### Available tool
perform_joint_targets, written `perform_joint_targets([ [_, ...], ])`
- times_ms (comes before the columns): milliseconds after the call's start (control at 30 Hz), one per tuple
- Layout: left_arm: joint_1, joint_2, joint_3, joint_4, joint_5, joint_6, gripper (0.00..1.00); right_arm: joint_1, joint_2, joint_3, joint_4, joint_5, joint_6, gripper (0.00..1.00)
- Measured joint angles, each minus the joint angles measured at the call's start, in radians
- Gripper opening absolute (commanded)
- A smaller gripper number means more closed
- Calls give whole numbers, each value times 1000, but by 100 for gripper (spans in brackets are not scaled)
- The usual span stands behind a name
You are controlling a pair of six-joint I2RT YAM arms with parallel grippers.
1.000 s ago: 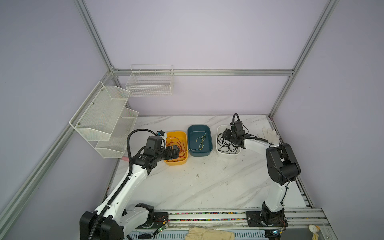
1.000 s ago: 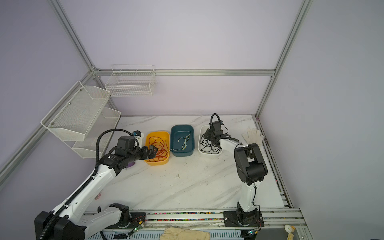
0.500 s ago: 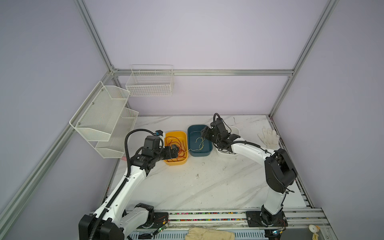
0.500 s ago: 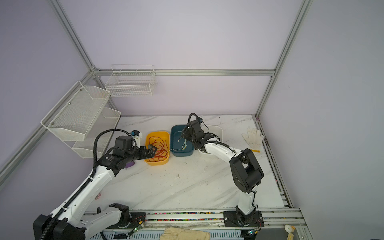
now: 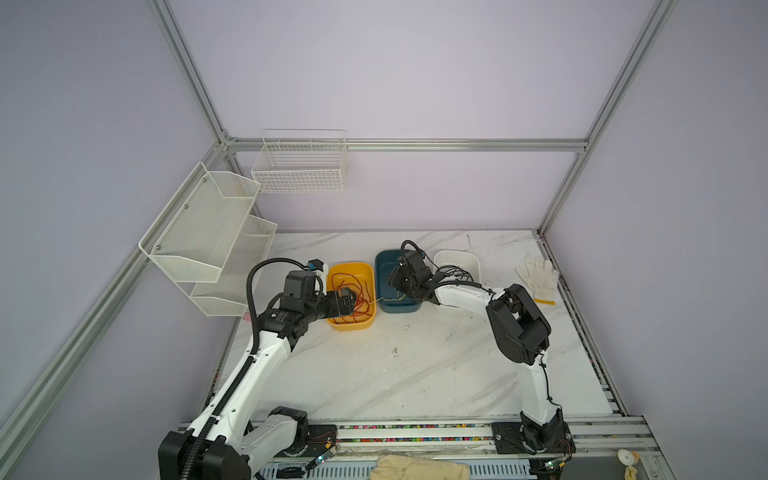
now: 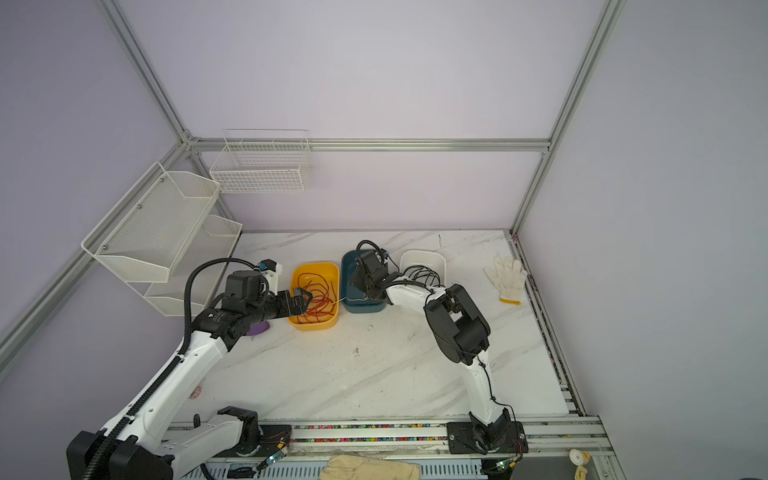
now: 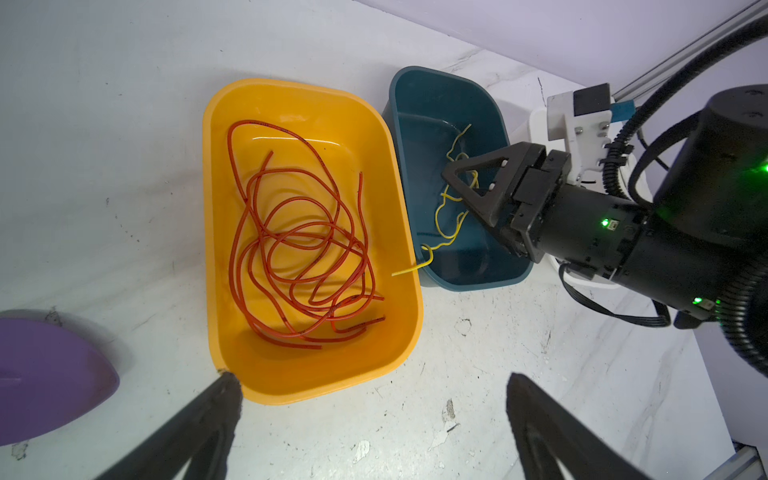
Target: Untangle the cables
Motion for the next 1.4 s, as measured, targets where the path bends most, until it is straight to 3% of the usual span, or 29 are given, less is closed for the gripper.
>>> perform_joint_targets([
  [200,10,0,0,0,15,0,99,0,43,61,-10,4,5,35],
  [367,11,1,0,0,21,0,99,0,58,105,-31,14,-11,6],
  [433,11,2,0,0,24,0,98,0,67,135,-48,19,-19,0],
  [1067,19,13,0,11,45,0,99,-44,74,189,-86,-9,-85,0],
  [1100,20,13,0,11,45,0,99,-50,75,193,-92,-24,-93,2],
  [1167,22,13,0,11,45,0,99,-56,85,215,-100,-48,-109,22],
  [1233,23,13,0,12,45,0,99,-62,95,229,-99,-68,-129,36],
  [1400,23,13,0,12,45,0,99,-66,80,212,-105,-77,-156,53],
])
